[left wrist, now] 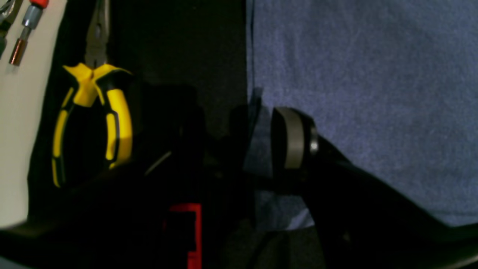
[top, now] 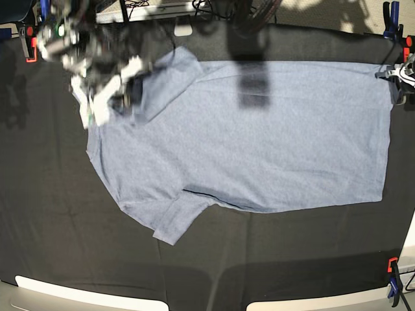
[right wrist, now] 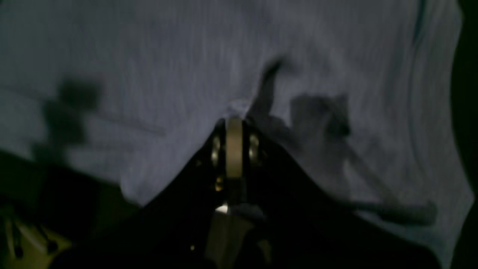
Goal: Layout the t-shirt on the table in an organized manner, then fold the t-shirt properly
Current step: 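Move the right gripper over the sleeve and lower it onto the fabric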
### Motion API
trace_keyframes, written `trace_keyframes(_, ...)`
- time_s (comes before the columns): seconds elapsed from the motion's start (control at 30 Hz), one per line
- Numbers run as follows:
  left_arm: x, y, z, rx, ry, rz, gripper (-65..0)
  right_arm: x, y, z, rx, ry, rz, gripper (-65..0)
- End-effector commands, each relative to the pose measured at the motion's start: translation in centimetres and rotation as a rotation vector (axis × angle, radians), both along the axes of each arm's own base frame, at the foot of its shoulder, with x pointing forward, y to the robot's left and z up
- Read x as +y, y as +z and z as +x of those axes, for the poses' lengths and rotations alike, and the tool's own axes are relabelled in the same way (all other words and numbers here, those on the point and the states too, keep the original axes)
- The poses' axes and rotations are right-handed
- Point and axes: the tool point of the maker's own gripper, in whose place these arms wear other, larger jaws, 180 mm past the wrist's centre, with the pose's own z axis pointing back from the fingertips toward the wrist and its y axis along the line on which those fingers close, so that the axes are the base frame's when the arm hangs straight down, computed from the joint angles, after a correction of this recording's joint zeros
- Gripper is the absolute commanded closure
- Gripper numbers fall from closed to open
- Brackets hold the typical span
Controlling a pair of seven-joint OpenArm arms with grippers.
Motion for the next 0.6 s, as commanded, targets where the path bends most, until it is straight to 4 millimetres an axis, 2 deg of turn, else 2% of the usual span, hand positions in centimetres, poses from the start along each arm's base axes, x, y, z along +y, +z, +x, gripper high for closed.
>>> trace_keyframes(0.0,0.6,1.4,0.8,-0.046,-0.003,0.019,-26.6,-0.1,1.5,1.6,-0.068,-0.012,0.012,0.0)
trace_keyframes(0.17,0.6,1.4,0.9,-0.046,-0.003,0.02,-26.6,0.4,3.1,5.6,-0.14,-0.02,0.051,0.0)
trace_keyframes(0.4,0.6,1.4,0.8,-0.046,-0.003,0.02,-26.6,3.1,2.9,10.0,-0.169,0.043,0.096,0.0)
trace_keyframes(0.57,0.6,1.4,0.8,-0.046,-0.003,0.02,-26.6,2.9,2.6,12.5,-0.164,0.01,0.094,0.0)
